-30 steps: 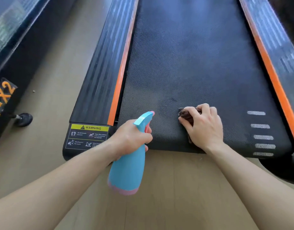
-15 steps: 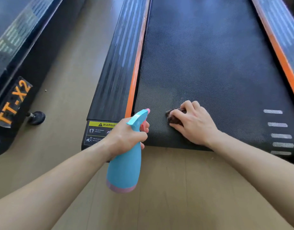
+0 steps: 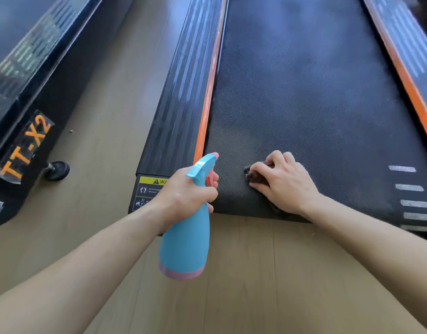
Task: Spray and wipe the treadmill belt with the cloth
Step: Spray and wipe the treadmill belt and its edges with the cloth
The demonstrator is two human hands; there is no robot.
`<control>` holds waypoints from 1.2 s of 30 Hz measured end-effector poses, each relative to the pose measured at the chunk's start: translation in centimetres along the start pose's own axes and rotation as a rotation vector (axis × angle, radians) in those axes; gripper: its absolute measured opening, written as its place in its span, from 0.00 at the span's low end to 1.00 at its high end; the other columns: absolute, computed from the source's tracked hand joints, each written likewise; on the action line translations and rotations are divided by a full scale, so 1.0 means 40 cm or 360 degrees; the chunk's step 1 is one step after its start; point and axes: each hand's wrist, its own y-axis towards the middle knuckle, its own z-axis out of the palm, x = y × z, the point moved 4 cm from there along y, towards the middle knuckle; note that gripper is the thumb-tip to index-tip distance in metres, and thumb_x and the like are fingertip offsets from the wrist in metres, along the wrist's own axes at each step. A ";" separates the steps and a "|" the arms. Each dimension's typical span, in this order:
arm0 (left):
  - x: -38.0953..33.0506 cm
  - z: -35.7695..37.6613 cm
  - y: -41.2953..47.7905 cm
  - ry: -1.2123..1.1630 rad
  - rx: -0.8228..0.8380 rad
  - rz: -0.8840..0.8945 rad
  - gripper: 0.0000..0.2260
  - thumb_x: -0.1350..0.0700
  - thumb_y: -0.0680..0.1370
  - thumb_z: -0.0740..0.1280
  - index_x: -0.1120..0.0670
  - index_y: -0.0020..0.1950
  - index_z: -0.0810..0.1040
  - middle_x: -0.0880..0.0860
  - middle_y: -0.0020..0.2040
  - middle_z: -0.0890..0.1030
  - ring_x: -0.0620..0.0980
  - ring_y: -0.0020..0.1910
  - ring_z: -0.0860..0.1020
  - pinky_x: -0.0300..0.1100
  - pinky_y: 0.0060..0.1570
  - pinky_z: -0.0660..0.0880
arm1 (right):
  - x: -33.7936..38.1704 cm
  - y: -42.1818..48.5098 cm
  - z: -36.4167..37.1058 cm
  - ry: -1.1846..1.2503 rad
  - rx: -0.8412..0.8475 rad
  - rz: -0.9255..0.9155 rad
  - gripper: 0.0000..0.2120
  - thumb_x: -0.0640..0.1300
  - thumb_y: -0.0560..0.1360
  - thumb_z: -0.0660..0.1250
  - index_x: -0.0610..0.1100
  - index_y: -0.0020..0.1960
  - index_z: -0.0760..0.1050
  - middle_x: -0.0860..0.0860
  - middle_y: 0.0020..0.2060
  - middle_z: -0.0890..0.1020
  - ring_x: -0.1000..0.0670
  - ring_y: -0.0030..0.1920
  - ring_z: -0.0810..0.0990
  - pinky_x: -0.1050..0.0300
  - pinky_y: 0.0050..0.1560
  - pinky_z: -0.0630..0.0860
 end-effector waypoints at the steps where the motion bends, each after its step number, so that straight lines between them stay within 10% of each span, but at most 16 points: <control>1: 0.000 0.002 0.001 0.0007 -0.0006 -0.0008 0.16 0.67 0.76 0.67 0.50 0.59 0.82 0.56 0.55 0.84 0.52 0.36 0.83 0.38 0.36 0.79 | -0.013 0.029 -0.002 0.0000 0.0033 0.0032 0.24 0.69 0.77 0.54 0.56 0.61 0.75 0.46 0.55 0.73 0.41 0.54 0.71 0.43 0.49 0.78; 7: 0.007 0.032 -0.001 0.0005 0.0026 -0.0031 0.14 0.60 0.71 0.70 0.52 0.55 0.81 0.50 0.47 0.82 0.52 0.34 0.83 0.46 0.43 0.82 | -0.060 0.230 0.020 -0.0049 0.0081 0.0510 0.21 0.66 0.79 0.59 0.54 0.64 0.70 0.42 0.62 0.71 0.37 0.63 0.68 0.40 0.59 0.73; 15: -0.005 0.028 0.014 -0.0111 0.0017 -0.0030 0.14 0.63 0.72 0.69 0.57 0.57 0.81 0.52 0.47 0.81 0.53 0.33 0.82 0.42 0.38 0.81 | 0.034 0.065 0.009 -0.0013 0.0020 -0.0011 0.22 0.66 0.77 0.57 0.54 0.63 0.73 0.44 0.56 0.72 0.40 0.55 0.71 0.44 0.50 0.75; 23: 0.007 0.056 0.008 -0.0012 0.0002 -0.0111 0.19 0.60 0.70 0.69 0.54 0.60 0.80 0.52 0.45 0.80 0.53 0.33 0.82 0.48 0.46 0.83 | 0.001 0.215 0.028 -0.0047 0.0015 0.0402 0.20 0.64 0.79 0.60 0.53 0.63 0.71 0.42 0.60 0.71 0.37 0.61 0.69 0.41 0.56 0.72; 29: 0.016 0.031 0.009 0.0014 -0.0060 -0.0160 0.13 0.64 0.74 0.67 0.57 0.58 0.80 0.53 0.43 0.80 0.54 0.34 0.81 0.46 0.42 0.81 | 0.083 0.073 0.028 0.0015 -0.0056 -0.0092 0.20 0.65 0.77 0.59 0.54 0.61 0.75 0.44 0.54 0.73 0.39 0.52 0.71 0.43 0.47 0.76; 36: 0.019 0.063 0.007 0.0028 -0.0007 -0.0169 0.19 0.61 0.69 0.68 0.55 0.60 0.80 0.53 0.44 0.80 0.54 0.33 0.82 0.56 0.52 0.84 | 0.037 0.207 0.033 0.0025 0.0019 0.0405 0.20 0.66 0.78 0.59 0.55 0.63 0.72 0.43 0.60 0.71 0.38 0.60 0.69 0.41 0.56 0.74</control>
